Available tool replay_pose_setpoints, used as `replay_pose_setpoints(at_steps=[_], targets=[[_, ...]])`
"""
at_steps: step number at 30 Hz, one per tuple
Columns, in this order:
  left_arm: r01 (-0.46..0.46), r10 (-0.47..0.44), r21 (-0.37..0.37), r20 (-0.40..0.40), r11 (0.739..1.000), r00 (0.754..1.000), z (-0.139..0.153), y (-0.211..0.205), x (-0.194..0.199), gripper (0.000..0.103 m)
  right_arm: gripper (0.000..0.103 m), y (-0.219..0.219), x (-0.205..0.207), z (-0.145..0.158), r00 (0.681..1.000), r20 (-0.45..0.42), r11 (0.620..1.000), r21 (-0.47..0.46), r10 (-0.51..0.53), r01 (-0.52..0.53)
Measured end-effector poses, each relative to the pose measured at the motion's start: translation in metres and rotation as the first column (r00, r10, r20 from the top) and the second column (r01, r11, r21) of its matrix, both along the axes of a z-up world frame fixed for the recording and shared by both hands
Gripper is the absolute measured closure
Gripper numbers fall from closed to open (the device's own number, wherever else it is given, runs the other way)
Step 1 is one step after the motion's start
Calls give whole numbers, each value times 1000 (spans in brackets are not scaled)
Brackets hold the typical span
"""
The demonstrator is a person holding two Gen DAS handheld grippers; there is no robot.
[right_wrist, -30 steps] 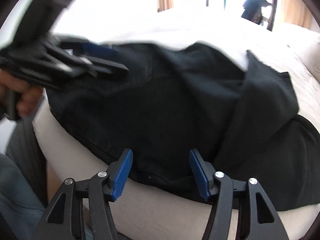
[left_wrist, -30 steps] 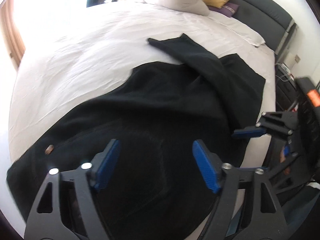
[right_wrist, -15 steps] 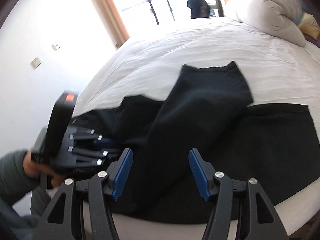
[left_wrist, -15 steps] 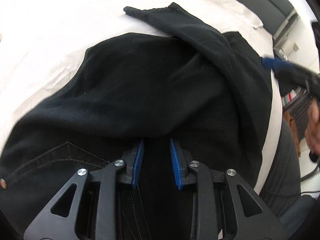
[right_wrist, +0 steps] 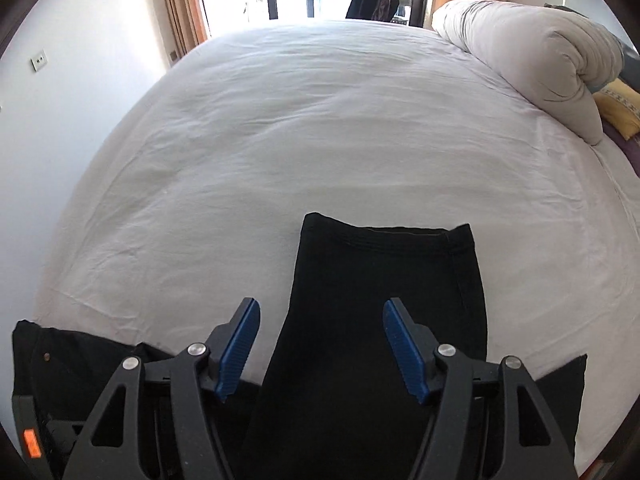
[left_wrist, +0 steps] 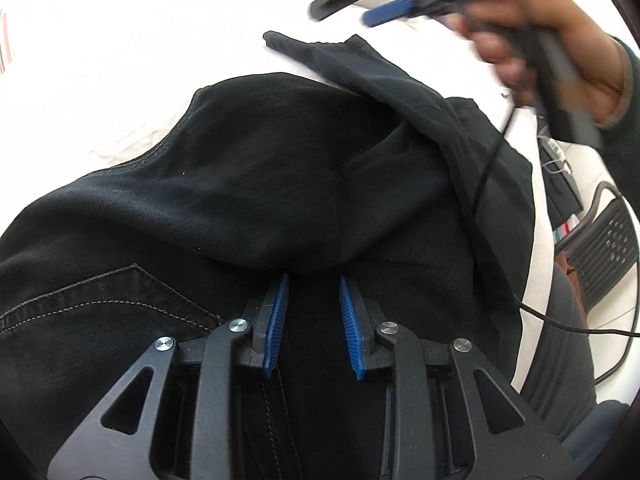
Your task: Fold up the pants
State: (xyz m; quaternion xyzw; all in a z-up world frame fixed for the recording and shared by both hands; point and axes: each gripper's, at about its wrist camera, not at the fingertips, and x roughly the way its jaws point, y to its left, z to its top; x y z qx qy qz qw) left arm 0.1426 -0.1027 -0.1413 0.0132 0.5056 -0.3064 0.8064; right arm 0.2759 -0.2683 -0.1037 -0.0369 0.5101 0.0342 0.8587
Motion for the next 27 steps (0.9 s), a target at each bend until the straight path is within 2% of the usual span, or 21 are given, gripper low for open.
replay_pose_setpoints(at_steps=[4,8,14,17,20,22,27], targets=[[-7,5,-53,-24,999,1000,-3,7,5,78,36,10,37,-28,998,-65,999,-47,-17,14],[-7,5,-73,-32,997,999,-6,12,7,78,36,13,63,-53,992,-115,994,-102,-46,34],[-7,4,-82,-37,997,999,-6,19,9,78,39,7,83,-74,986,-151,995,-81,-68,56],[-6,3,-73,-34,997,999,-4,21,10,78,66,1,86,-70,986,-152,996,-56,-71,63],[-4,2,-63,-31,998,1000,-3,19,9,78,78,-5,86,-68,985,-163,998,-27,-59,55],[-5,3,-53,-29,999,1000,-3,12,7,78,94,-7,83,-62,988,-148,999,-12,-50,48],[-3,3,-19,-19,1000,1000,-3,9,7,78,97,-26,66,-30,994,-59,995,43,-92,94]])
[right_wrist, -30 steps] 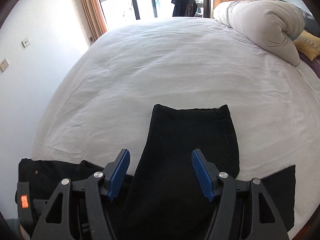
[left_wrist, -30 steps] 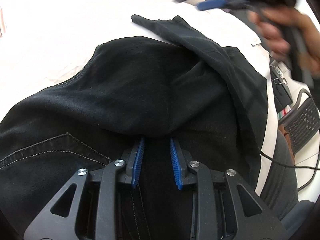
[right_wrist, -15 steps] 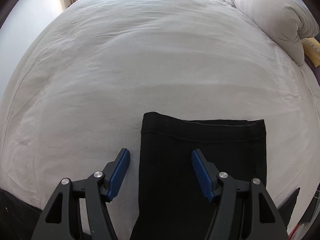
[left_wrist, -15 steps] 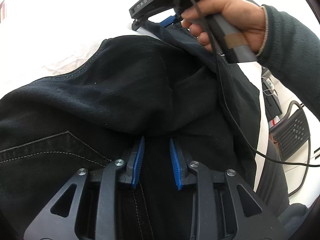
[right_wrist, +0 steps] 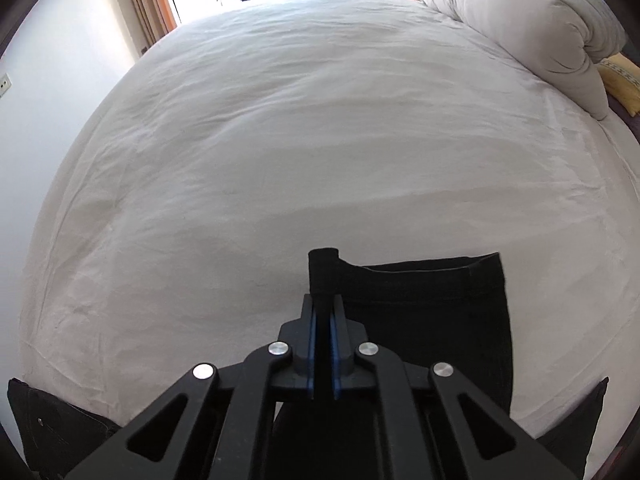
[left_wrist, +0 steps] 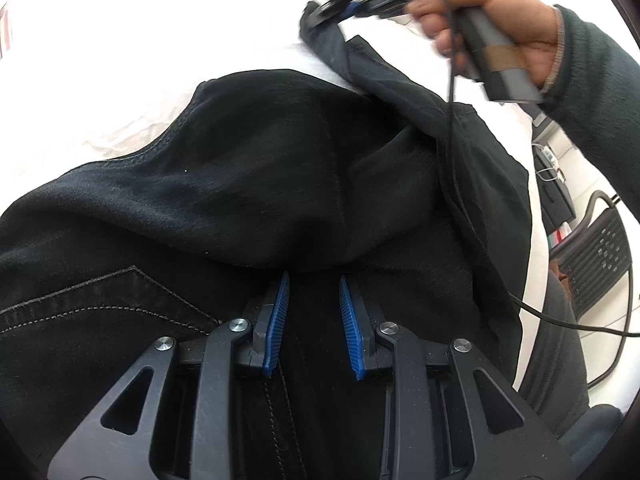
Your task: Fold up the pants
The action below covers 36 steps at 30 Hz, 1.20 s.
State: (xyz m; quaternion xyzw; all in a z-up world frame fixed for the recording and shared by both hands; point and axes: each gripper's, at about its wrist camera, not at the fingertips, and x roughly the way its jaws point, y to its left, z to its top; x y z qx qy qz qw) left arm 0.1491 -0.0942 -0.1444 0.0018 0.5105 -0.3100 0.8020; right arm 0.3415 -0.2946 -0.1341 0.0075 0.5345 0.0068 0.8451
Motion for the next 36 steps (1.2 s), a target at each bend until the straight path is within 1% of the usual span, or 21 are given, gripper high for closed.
replay_pose_setpoints(at_steps=[4,7,8,11,15,18,19,21,23,26,29,36], targets=[[1,-1,24,6,1000,1000,0,-5,-2,78,97,-34,-34,38,993,105,995,91,-55,45],[2,-3,44,13,999,1000,0,-11,-3,78,97,-67,-70,63,979,174,985,153,-108,82],[2,-3,51,15,999,1000,0,-13,-4,78,97,-82,-85,71,971,198,979,181,-133,98],[2,-3,67,19,998,1000,0,-19,-6,78,97,-123,-124,89,946,245,963,217,-211,159],[3,-6,101,29,995,1000,0,-31,-9,78,97,-187,-180,99,899,299,934,257,-321,248],[1,-6,126,39,992,999,1,-42,-13,78,97,-230,-210,91,866,288,897,303,-408,322],[0,-5,134,41,991,999,1,-45,-14,78,97,-246,-222,83,852,274,876,329,-445,352],[-3,-3,143,43,990,999,2,-54,-17,78,97,-267,-242,68,829,256,846,357,-497,396],[-6,0,151,41,989,999,1,-58,-17,78,97,-278,-257,52,814,232,817,390,-533,424],[-10,3,167,43,986,999,3,-67,-19,78,97,-289,-274,34,794,212,790,408,-570,458],[-14,6,181,44,983,999,4,-76,-20,77,97,-297,-290,19,767,202,758,432,-609,489],[-46,40,175,38,983,998,6,-83,-19,77,97,-306,-321,-7,700,171,681,472,-693,559]])
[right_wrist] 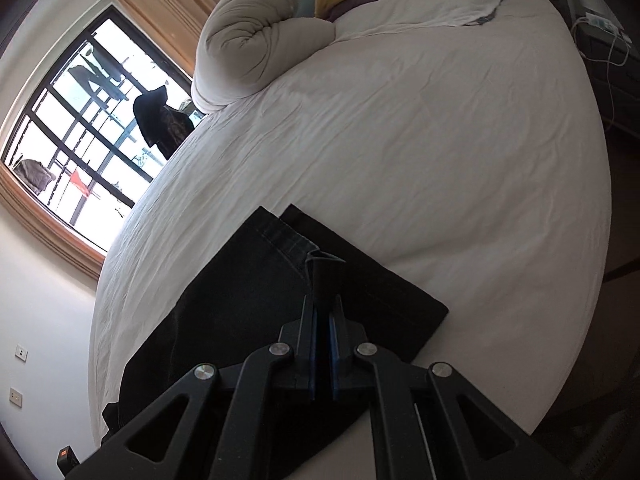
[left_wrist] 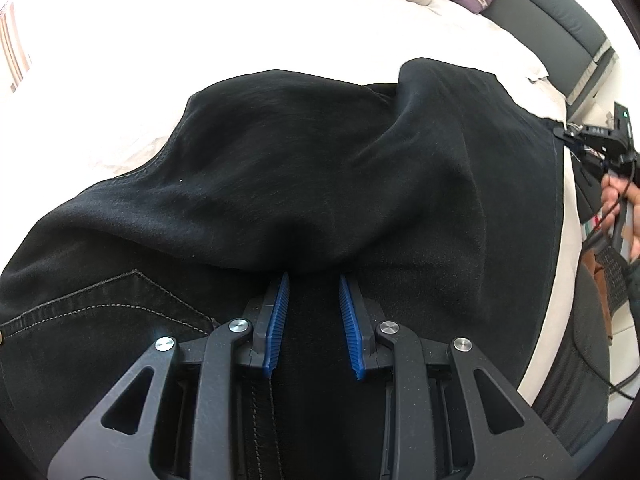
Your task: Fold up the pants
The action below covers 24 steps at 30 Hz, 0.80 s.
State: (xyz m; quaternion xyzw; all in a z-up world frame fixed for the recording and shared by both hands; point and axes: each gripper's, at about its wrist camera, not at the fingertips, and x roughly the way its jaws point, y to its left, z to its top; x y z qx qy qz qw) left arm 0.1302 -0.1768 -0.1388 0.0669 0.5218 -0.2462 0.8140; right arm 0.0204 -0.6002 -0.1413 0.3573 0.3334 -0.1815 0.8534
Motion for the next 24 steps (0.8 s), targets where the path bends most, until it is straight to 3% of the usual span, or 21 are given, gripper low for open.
replay_pose_setpoints(at_steps=[9,24], targets=[[-25,25,25,12,999,1000,2,-19,-5,77,97,-7,-22,-21,996,5,995,26,-94,93],[-50,47,70,41,996,998,1,-30,-13,77,98,-19,-21,-28,993,-15,993,31,-113,114]])
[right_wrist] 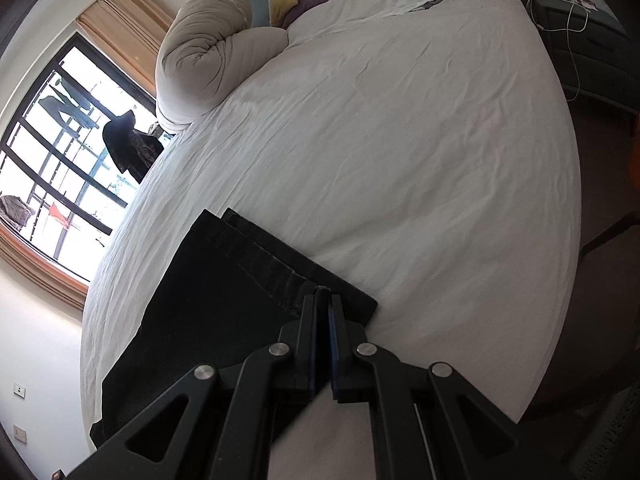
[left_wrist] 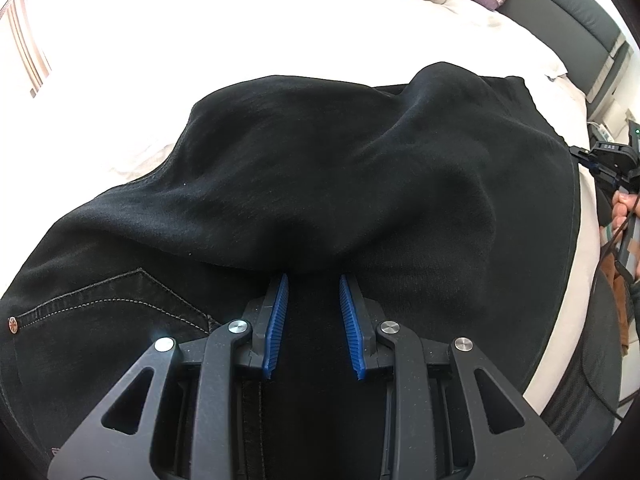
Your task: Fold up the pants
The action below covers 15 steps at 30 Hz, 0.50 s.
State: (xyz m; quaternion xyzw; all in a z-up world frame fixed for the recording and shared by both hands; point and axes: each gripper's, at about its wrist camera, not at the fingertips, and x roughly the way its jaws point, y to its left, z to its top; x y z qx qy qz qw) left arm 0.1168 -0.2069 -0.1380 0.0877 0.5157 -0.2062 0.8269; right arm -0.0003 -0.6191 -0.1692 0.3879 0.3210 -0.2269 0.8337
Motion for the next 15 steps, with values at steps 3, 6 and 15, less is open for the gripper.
replay_pose_setpoints(at_steps=[3,6,15], targets=[[-3,3,-5,-1,1000,1000,0,0,-1,77,98,-2,-1,0,1000,11,1000,12,0,-1],[-8,8,-14,1,1000,1000,0,0,-2,77,98,-8,-4,-2,999,44,998,69,-14,11],[-11,11,-21,7,1000,1000,0,11,-4,77,68,-12,4,-11,994,105,966,248,43,-68]])
